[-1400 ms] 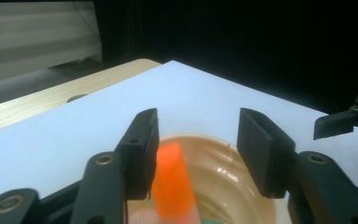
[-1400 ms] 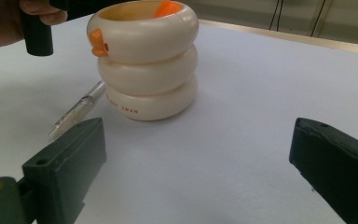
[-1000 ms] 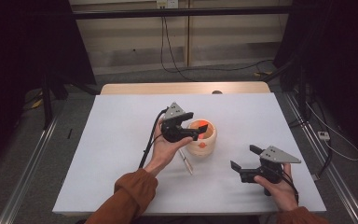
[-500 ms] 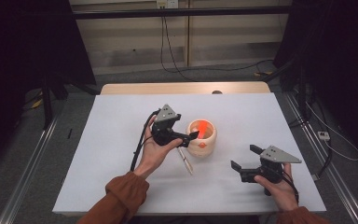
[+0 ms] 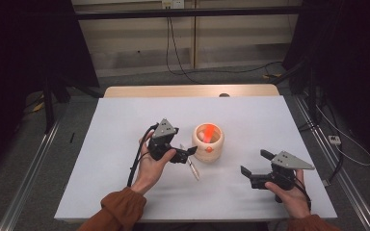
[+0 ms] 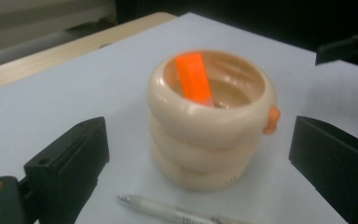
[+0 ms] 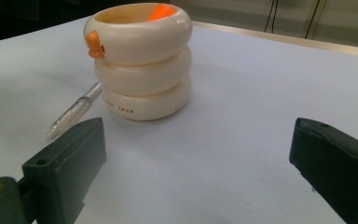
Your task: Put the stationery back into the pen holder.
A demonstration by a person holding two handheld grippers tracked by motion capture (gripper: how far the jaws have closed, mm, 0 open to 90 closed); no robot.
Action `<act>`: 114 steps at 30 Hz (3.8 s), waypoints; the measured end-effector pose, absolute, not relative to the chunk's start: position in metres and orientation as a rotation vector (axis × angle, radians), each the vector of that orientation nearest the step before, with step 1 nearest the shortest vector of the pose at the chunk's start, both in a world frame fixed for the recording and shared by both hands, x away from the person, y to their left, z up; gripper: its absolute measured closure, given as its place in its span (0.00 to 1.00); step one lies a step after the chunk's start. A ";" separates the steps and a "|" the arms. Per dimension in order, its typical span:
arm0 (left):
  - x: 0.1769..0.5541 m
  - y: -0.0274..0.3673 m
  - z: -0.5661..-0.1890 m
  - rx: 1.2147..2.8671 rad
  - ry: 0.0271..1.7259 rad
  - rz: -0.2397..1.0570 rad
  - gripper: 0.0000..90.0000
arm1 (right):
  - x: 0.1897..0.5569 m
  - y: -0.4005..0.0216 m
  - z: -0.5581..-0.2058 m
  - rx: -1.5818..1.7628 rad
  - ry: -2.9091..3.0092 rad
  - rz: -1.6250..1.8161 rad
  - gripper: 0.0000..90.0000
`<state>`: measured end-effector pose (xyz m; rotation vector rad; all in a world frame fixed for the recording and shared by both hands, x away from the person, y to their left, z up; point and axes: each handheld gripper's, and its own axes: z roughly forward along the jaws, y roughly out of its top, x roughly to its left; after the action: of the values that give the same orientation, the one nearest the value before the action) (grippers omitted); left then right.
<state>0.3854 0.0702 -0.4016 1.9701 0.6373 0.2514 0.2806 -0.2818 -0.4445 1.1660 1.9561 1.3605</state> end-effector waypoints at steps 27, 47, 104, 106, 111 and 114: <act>0.360 0.086 -0.429 2.052 0.636 0.180 0.26 | 0.282 -0.279 -0.446 1.154 1.971 1.365 0.04; 0.357 0.082 -0.433 2.088 0.633 0.089 1.00 | 0.283 -0.279 -0.446 1.156 1.967 1.368 0.04; 0.365 0.047 -0.462 2.232 0.624 -0.065 1.00 | 0.283 -0.280 -0.446 1.158 1.963 1.368 0.04; 0.365 0.049 -0.462 2.238 0.626 -0.064 1.00 | 0.283 -0.280 -0.445 1.157 1.963 1.369 0.04; 0.365 0.052 -0.460 2.251 0.628 -0.075 1.00 | 0.283 -0.280 -0.445 1.161 1.963 1.369 0.04; 0.364 0.056 -0.459 2.259 0.630 -0.076 1.00 | 0.282 -0.280 -0.445 1.159 1.962 1.369 0.04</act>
<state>0.3639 0.0558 -0.4593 2.2592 0.6303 -0.0758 0.2824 -0.2800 -0.4450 1.1595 1.9616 1.3689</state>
